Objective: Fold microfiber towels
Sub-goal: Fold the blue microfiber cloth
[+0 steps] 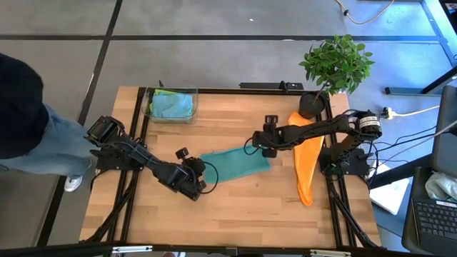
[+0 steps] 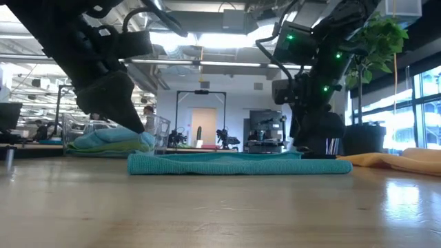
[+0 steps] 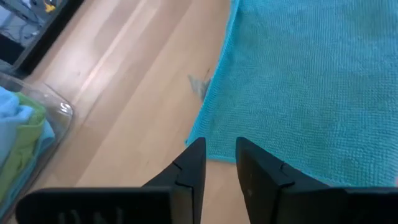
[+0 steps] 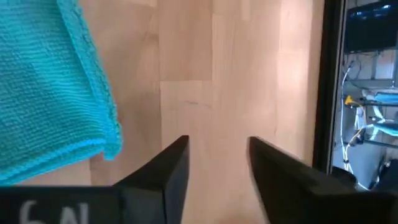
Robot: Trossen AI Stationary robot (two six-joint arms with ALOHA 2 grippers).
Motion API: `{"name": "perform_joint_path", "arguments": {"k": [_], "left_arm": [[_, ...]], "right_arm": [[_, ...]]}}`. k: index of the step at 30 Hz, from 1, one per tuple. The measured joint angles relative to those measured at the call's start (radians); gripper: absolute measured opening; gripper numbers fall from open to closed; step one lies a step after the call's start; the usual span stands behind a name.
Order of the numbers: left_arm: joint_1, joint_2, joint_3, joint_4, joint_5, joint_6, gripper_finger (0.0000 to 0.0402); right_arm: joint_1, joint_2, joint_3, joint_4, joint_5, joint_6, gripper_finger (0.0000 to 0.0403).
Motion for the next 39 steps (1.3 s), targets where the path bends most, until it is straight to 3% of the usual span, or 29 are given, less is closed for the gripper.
{"name": "perform_joint_path", "arguments": {"k": [5,10,13,15,20,22,32,39], "left_arm": [[-0.008,0.0,0.0,0.014,-0.039,0.002,0.008],[-0.033,0.0,0.0,0.035,-0.099,0.013,0.0077],[-0.047,0.0,0.0,0.095,-0.138,0.075,0.0079],[-0.052,0.0,0.0,0.154,-0.153,0.141,0.0077],[-0.046,0.0,0.0,0.278,-0.167,0.272,0.0076],[-0.045,0.0,0.0,0.287,-0.165,0.275,0.0076],[-0.081,0.0,0.0,0.25,-0.206,0.267,0.007],[-0.082,0.0,0.0,0.25,-0.208,0.265,0.007]], "right_arm": [[0.004,-0.001,0.0,-0.017,0.045,-0.011,0.0184],[0.033,-0.033,0.0,-0.038,0.173,-0.015,0.0173],[0.063,-0.076,0.006,-0.039,0.191,-0.018,0.0161],[0.079,-0.104,0.013,0.005,0.115,-0.036,0.0153],[0.071,-0.094,-0.011,0.345,-0.399,-0.062,0.0136],[0.066,-0.057,-0.022,0.436,-0.501,-0.08,0.013],[0.035,0.143,-0.005,0.588,-0.574,-0.136,0.0087],[-0.018,0.24,0.071,0.592,-0.581,-0.137,0.0048]]}}
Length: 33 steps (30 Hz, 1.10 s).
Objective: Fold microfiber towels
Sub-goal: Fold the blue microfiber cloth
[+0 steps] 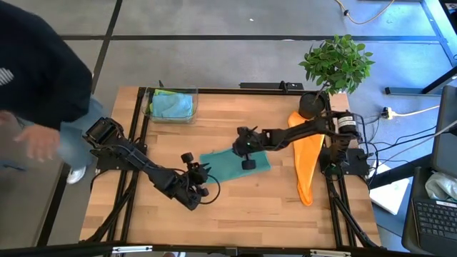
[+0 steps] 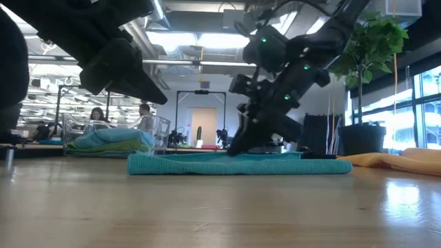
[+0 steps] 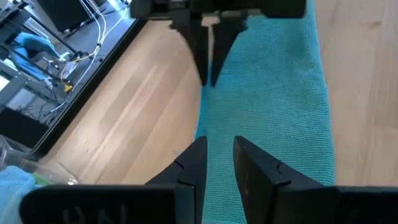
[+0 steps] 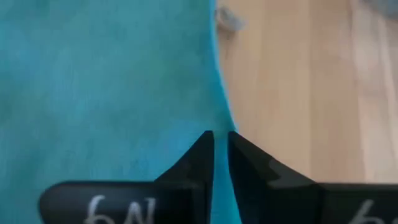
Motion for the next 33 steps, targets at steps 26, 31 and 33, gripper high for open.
{"name": "perform_joint_path", "arguments": {"k": [26,31,33], "left_arm": [[0.018,0.0,0.0,0.026,-0.006,-0.001,0.007],[0.09,0.048,0.0,0.156,0.038,0.128,0.0074],[0.134,0.079,0.0,0.247,0.08,0.251,0.0074]], "right_arm": [[-0.055,-0.145,0.024,-0.261,0.223,-0.012,0.0008],[-0.056,-0.208,-0.005,-0.42,-0.071,0.072,0.0006],[-0.055,-0.206,-0.044,-0.438,-0.173,0.065,0.0009]]}}
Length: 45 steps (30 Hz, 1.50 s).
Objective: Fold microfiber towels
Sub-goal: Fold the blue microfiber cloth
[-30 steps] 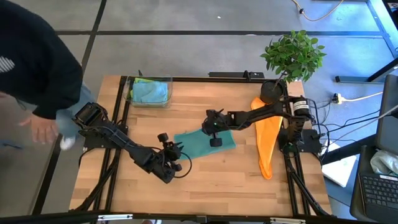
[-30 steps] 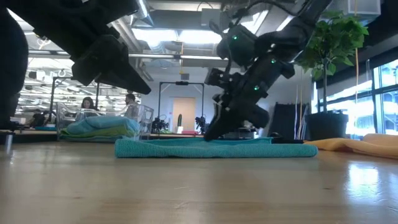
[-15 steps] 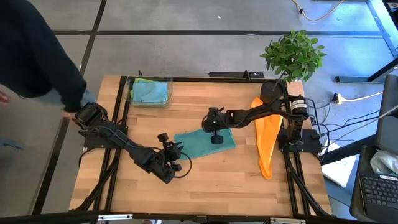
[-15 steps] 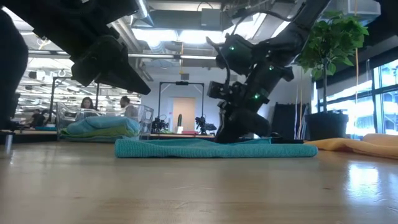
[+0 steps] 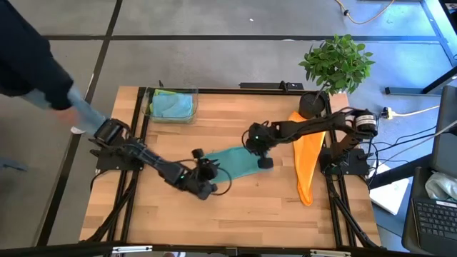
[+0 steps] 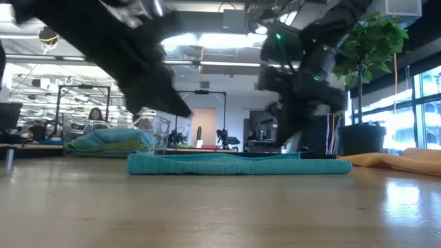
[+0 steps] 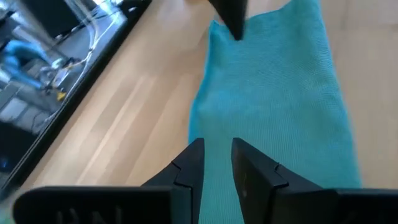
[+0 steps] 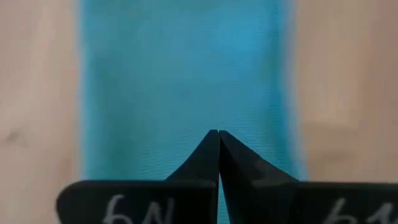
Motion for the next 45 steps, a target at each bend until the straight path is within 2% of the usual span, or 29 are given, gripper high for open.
{"name": "perform_joint_path", "arguments": {"k": [4,7,9,20,28,34,38,40,41,43,45], "left_arm": [[0.092,0.06,0.001,0.184,0.101,0.178,0.0069],[0.15,0.088,0.001,0.193,0.236,0.176,0.0067],[0.175,0.102,0.001,0.187,0.291,0.147,0.0067],[0.238,0.138,-0.001,0.165,0.337,0.14,0.0067],[0.18,0.134,-0.001,0.165,0.319,0.133,0.0066],[0.099,0.127,0.001,0.162,0.168,0.141,0.0066],[0.039,0.084,0.006,0.082,0.02,0.165,0.0066],[0.009,0.046,0.005,0.022,-0.037,0.165,0.0066],[-0.003,0.026,0.005,0.014,-0.043,0.165,0.0066],[-0.018,-0.02,0.005,-0.002,-0.015,0.16,0.0066],[-0.024,-0.06,0.005,0.009,0.067,0.148,0.0066]], "right_arm": [[-0.005,0.002,-0.06,0.054,0.023,-0.011,0.0012],[-0.017,0.004,-0.094,0.079,0.034,-0.004,0.0007],[-0.028,0.004,-0.114,0.08,0.032,0.008,0.0005],[-0.045,-0.004,-0.18,0.092,0.002,0.07,0.0018],[-0.045,-0.01,-0.183,0.097,-0.004,0.084,0.0004],[-0.037,-0.053,-0.188,0.109,0.007,0.04,0.0016],[-0.032,-0.126,-0.19,0.11,0.017,0.035,0.0011],[-0.021,-0.158,-0.192,0.142,-0.035,0.009,0.0007],[-0.016,-0.168,-0.2,0.177,-0.109,0.002,0.0006],[-0.005,-0.175,-0.228,0.285,-0.329,0.014,0.0007],[0.009,-0.161,-0.262,0.448,-0.521,0.073,0.0013]]}}
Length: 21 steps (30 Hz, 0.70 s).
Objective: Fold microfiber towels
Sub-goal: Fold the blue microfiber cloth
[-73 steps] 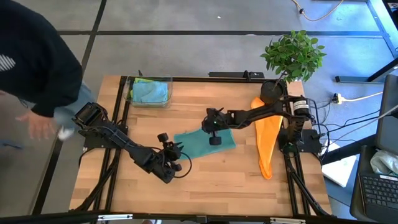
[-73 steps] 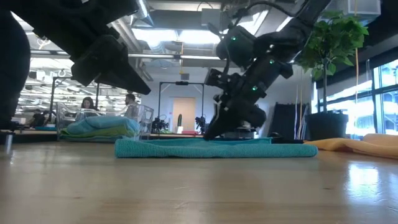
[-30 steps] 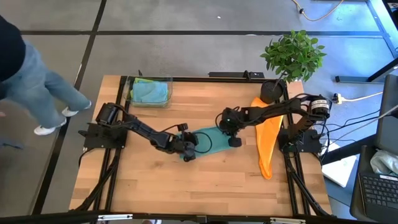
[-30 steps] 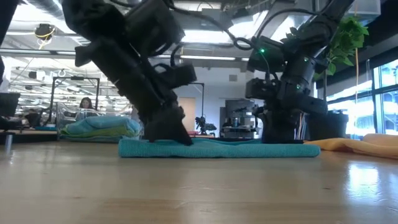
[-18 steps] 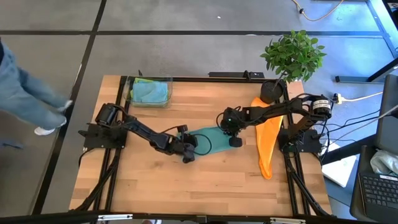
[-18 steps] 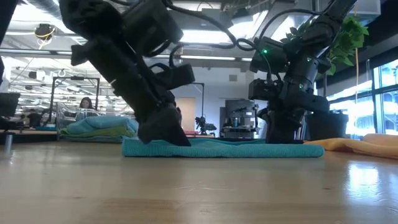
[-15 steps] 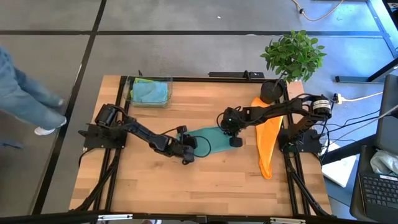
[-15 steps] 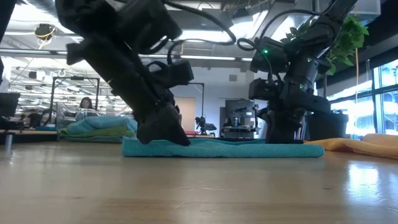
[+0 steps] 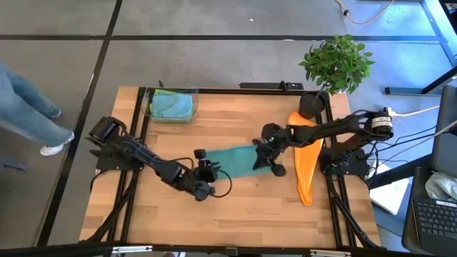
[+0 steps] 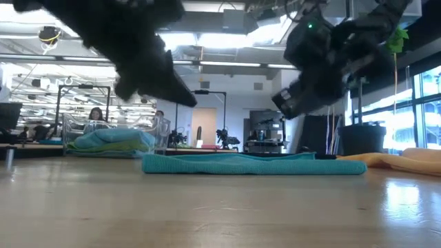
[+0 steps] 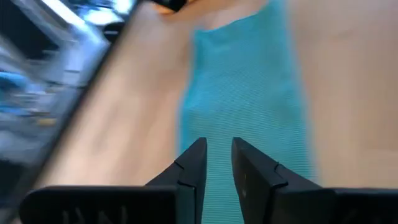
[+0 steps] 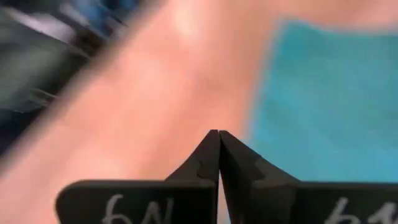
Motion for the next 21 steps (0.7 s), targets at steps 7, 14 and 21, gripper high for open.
{"name": "perform_joint_path", "arguments": {"k": [7,14,21], "left_arm": [[-0.008,-0.034,0.0,-0.001,0.182,-0.02,0.0066],[-0.052,-0.055,0.0,-0.069,0.092,-0.048,0.0066],[-0.127,-0.099,0.0,-0.141,-0.087,-0.079,0.0066]], "right_arm": [[0.102,0.056,-0.03,0.277,0.15,0.002,0.0031],[0.249,0.19,0.09,0.252,0.487,-0.069,0.0032],[0.33,0.29,0.184,0.211,0.611,-0.079,0.005]]}}
